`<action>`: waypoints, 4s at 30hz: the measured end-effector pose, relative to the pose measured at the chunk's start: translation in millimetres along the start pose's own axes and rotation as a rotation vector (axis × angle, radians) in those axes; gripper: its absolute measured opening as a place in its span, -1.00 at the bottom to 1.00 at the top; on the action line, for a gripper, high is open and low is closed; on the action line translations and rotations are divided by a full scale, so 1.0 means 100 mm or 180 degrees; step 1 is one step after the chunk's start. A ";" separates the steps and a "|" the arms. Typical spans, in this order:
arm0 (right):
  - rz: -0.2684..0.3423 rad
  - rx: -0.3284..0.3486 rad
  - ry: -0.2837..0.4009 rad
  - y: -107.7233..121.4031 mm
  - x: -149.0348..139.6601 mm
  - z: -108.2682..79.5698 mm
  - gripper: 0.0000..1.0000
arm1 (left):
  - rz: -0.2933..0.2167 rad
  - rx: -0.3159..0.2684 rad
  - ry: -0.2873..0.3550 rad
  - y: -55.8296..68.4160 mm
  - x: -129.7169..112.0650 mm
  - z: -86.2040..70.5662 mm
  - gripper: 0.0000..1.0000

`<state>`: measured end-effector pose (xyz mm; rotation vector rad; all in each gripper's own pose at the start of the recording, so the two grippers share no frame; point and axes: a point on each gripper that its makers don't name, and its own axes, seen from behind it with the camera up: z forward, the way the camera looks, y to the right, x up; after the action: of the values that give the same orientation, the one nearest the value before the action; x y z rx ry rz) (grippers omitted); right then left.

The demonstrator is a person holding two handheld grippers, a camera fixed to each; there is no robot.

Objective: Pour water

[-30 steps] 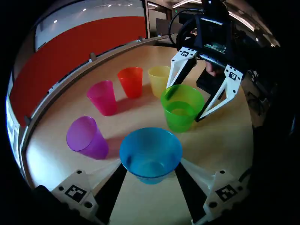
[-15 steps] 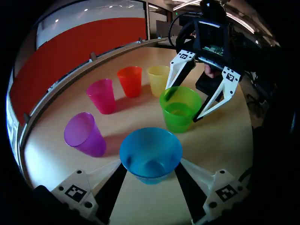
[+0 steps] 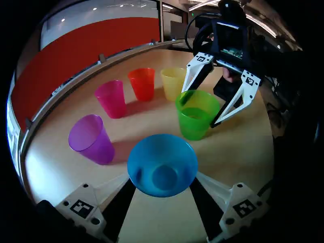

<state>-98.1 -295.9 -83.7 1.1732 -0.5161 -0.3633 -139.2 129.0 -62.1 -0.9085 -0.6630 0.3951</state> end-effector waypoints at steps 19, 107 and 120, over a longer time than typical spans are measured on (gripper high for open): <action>0.0113 -0.0042 0.0027 0.01 -0.02 -0.03 0.84 | 0.0010 0.0005 -0.0097 0.01 -0.08 0.01 0.64; 0.0890 -0.3138 0.1628 1.47 0.32 -2.53 0.86 | -0.1230 0.2678 0.1777 -1.22 0.26 -2.00 0.64; 0.0831 -0.3627 0.1876 1.62 0.34 -2.84 0.86 | -0.1328 0.2739 0.2013 -1.20 0.36 -2.00 0.64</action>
<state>90.4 -36.7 -9.0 0.0644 0.0976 -0.0318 27.0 -36.3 -38.4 -0.0333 -0.0469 -0.0159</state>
